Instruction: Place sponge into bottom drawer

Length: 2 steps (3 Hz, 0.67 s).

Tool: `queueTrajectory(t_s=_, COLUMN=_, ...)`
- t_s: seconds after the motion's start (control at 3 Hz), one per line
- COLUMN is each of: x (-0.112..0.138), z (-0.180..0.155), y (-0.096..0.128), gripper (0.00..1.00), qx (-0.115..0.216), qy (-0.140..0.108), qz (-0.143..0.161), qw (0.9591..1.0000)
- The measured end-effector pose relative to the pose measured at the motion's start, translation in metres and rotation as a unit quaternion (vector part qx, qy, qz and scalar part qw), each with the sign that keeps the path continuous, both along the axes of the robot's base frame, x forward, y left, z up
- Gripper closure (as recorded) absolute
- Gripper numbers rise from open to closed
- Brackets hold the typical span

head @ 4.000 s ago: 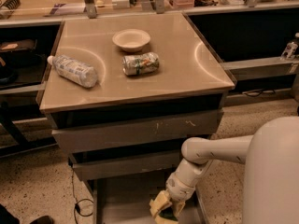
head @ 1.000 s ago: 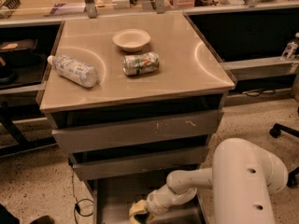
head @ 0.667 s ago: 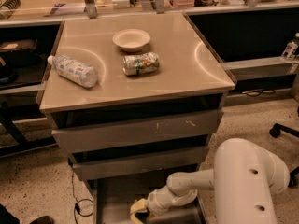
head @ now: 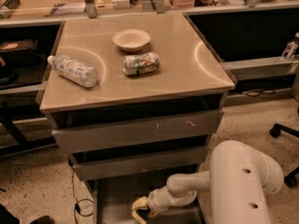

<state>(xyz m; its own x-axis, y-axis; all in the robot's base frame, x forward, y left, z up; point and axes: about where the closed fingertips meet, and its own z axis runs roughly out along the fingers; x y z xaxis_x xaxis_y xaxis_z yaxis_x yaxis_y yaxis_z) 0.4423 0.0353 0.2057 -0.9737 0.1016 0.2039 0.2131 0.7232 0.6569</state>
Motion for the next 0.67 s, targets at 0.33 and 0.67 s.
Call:
queueTrajectory(t_s=0.33, x=0.009, z=-0.020, y=-0.003, gripper=1.00, qx=-0.008, qy=0.002, qz=-0.011, qw=0.9999)
queueTrajectory(t_s=0.67, x=0.013, z=-0.044, y=-0.003, gripper=1.00, qx=-0.014, qy=0.011, qz=-0.018, qw=0.9997)
